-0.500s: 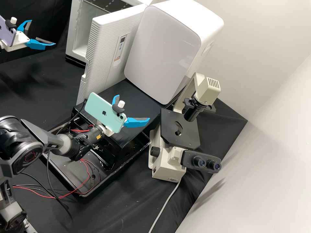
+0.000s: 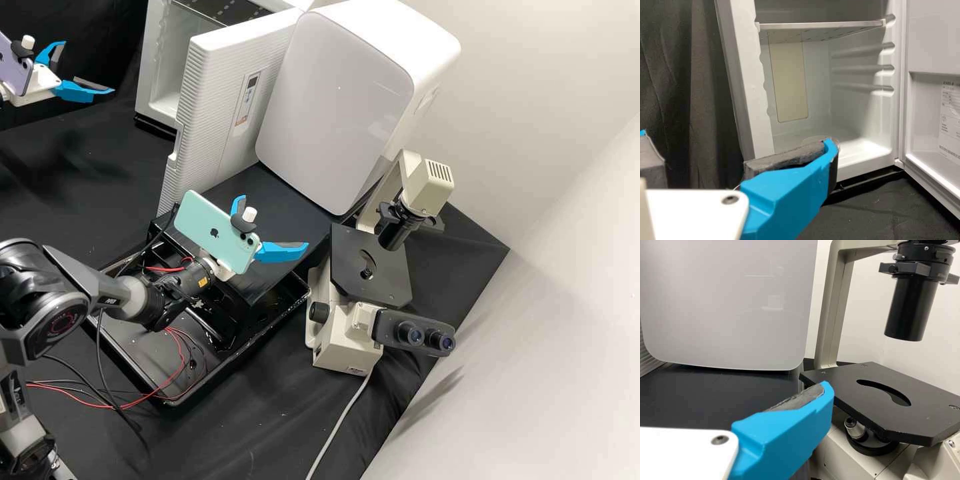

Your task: Close the incubator door

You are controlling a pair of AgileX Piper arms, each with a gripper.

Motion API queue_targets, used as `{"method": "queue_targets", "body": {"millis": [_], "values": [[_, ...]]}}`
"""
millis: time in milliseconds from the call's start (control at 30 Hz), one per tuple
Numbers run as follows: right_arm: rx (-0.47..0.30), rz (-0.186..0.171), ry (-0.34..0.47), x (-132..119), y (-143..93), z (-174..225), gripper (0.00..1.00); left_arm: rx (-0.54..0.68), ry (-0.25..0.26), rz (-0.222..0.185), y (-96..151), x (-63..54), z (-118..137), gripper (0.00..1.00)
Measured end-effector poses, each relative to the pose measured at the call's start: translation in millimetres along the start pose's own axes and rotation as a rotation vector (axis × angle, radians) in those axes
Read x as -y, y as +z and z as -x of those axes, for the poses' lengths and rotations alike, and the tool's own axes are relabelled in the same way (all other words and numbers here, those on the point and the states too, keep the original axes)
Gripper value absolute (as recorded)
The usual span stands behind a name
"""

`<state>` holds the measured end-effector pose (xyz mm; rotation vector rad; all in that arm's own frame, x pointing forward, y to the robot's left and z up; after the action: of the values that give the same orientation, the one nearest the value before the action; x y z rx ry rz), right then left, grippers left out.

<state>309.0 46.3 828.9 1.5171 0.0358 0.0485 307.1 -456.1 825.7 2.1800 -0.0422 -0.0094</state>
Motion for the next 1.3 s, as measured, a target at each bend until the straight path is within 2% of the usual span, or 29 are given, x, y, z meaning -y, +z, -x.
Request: {"method": "queue_targets", "body": {"millis": [33,367,567,667,833,933,1200,1300], "values": [[0.000,0.000,0.000,0.0,0.0,0.0,0.00,0.000,0.000,0.000,0.0,0.0,0.0,1.00],[-0.056,-0.018,0.030,-10.7,-4.4,-4.9,0.00,0.000,0.000,0.000,0.0,0.0,0.0,1.00],[-0.149,0.011,0.090,-32.5,-24.0,-22.7,0.00,0.000,0.000,0.000,0.0,0.0,0.0,1.00],[-0.213,0.024,0.133,-44.8,-41.6,-34.4,0.00,0.000,0.000,0.000,0.0,0.0,0.0,1.00],[-0.306,0.069,0.165,-50.7,-73.5,-57.0,0.00,0.000,-0.001,0.000,0.0,0.1,0.0,1.00],[-0.329,0.091,0.161,-50.8,-86.0,-69.7,0.00,0.000,-0.001,0.000,0.0,0.1,0.0,1.00],[-0.317,0.120,0.114,-46.9,-103.0,-101.0,0.00,0.000,-0.001,0.000,0.0,0.1,0.0,1.00],[-0.316,0.143,0.099,-43.8,-109.5,-108.7,0.00,0.000,-0.001,0.000,0.0,0.1,0.0,1.00]]}}
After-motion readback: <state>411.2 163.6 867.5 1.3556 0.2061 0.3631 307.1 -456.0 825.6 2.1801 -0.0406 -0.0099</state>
